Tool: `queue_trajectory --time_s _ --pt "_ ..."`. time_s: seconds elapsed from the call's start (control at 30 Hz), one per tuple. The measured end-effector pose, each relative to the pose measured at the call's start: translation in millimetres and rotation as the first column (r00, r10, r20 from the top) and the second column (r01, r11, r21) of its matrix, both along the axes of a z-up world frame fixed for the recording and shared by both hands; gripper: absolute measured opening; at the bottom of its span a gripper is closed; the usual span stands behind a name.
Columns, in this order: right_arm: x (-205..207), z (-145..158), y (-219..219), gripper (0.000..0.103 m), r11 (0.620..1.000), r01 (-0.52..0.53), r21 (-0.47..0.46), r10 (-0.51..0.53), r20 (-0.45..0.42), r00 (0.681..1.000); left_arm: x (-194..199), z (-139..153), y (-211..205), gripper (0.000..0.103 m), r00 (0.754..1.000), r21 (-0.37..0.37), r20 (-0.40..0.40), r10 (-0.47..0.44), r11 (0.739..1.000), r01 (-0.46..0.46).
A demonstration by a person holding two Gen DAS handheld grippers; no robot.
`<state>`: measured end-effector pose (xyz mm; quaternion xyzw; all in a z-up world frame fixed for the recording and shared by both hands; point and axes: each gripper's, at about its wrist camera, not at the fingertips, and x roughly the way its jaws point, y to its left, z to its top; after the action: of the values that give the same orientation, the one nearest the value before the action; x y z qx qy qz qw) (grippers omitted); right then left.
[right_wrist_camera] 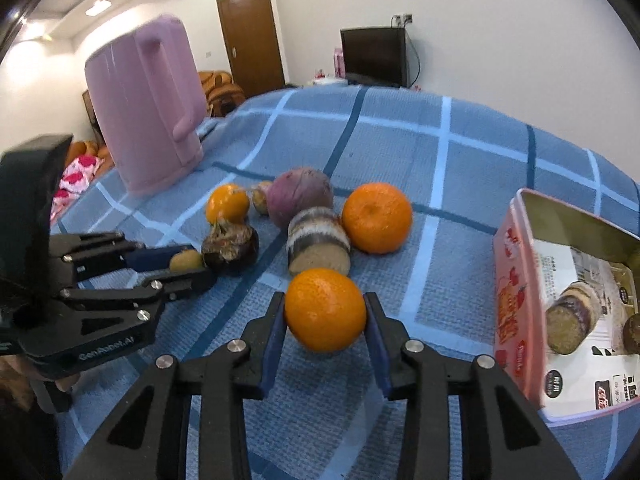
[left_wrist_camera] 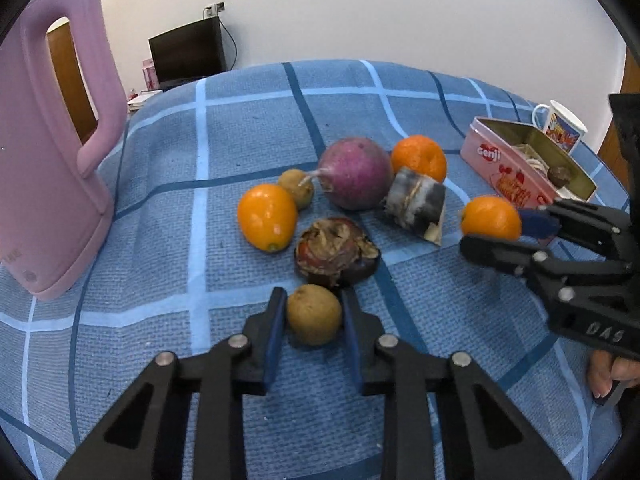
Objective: Organize fruits
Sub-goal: 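Grasp the small brown round fruit with left tool while right tool grasps a mandarin orange, then carry the brown fruit and orange into the tin box and open both tools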
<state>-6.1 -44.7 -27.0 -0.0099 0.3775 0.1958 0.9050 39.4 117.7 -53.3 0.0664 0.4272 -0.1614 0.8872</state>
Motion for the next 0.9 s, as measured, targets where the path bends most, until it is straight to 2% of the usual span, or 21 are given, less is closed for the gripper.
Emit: queue_trajectory --time_s 0.13,0.23,0.33,0.47,0.6,0.77,0.9 --pt "-9 10 -11 0.040 0.997 -0.010 0.077 0.005 0.061 0.998 1 3 6 0.029 0.999 -0.015 0.014 0.038 0.999 -0.038" --pt "-13 15 -14 0.040 0.995 -0.010 0.100 0.001 0.094 0.996 -2 10 19 0.029 0.994 -0.062 0.044 0.098 0.993 -0.096" --pt "-20 22 -14 0.040 0.995 -0.003 0.103 -0.012 0.141 0.990 -8 18 38 0.029 0.978 -0.136 0.091 0.189 0.975 -0.176" --pt "-30 30 -11 0.040 0.998 -0.006 0.070 -0.009 0.221 0.975 -16 26 50 0.029 0.954 -0.190 0.142 0.263 0.953 -0.234" --pt "-34 33 -9 0.040 0.997 -0.027 0.075 0.006 0.257 0.966 -24 33 48 0.029 0.920 -0.210 0.216 0.328 0.935 -0.285" --pt "-36 37 -15 0.040 0.996 -0.002 0.090 -0.024 0.284 0.959 -36 44 31 0.029 0.876 -0.190 0.327 0.355 0.933 -0.307" --pt "-32 37 -23 0.040 0.994 0.037 0.102 -0.064 0.273 0.960 -36 46 21 0.029 0.862 -0.183 0.354 0.364 0.930 -0.318"
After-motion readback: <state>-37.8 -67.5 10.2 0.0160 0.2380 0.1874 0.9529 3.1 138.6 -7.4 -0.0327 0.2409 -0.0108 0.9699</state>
